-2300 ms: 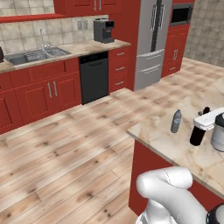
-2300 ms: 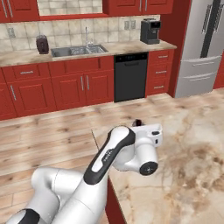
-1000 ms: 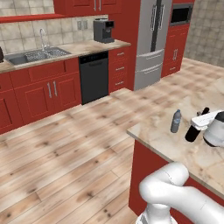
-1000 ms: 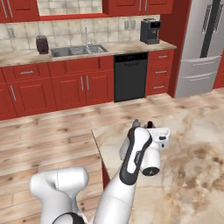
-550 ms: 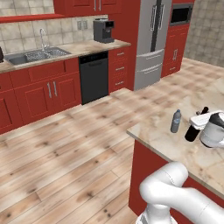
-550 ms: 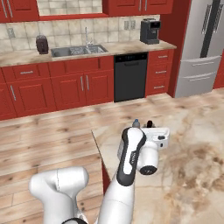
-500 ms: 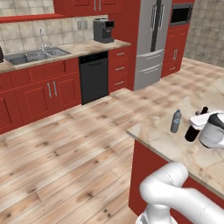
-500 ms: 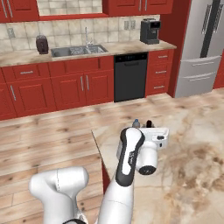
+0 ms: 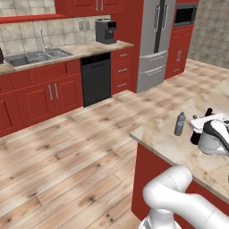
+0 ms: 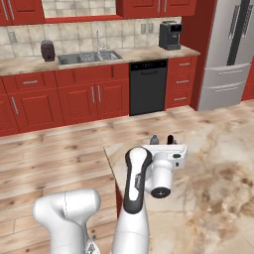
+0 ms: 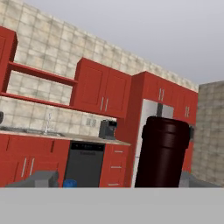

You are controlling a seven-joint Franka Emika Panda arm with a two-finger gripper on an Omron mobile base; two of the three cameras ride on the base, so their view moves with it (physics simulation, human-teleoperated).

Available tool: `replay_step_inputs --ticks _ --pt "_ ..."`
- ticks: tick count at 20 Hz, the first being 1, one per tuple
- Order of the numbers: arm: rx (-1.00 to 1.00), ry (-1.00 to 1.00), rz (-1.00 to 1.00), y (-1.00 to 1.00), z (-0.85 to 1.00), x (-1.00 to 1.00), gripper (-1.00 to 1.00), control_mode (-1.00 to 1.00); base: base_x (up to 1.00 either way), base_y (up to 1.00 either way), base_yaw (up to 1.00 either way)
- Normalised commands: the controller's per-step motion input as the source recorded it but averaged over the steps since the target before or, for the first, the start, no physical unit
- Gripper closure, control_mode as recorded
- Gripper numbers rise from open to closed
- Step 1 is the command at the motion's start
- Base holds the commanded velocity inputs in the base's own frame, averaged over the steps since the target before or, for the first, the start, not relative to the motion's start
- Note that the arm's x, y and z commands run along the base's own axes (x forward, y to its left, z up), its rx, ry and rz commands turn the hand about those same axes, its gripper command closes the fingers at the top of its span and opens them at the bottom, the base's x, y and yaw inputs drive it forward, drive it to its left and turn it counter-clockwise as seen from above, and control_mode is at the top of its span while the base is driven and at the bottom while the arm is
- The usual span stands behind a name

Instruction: Move the drinks to the dining counter.

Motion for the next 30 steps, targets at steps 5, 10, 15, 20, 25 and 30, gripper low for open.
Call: replay_step_inputs --ticks 5,10,15,20,25,30 --pt "0.0 0.0 -0.01 0.01 0.14 0.0 -1.0 -1.0 0.0 0.0 0.0" --pt "0.0 0.0 -0.01 0.03 0.24 0.0 -1.0 -1.0 0.0 0.0 0.0" --pt "0.0 0.0 -0.01 0.0 0.32 -0.02 -1.0 -1.0 0.0 0.0 0.0" --pt "0.0 -0.01 -0.01 0.0 0.4 -0.06 -1.0 -1.0 0.0 0.0 0.0" --pt "0.0 -0.06 -0.01 0.0 0.59 -0.32 -1.0 -1.0 0.0 0.0 0.0" --pt "0.0 -0.03 -0.01 0.0 0.69 -0.85 -1.0 -1.0 0.0 0.0 0.0"
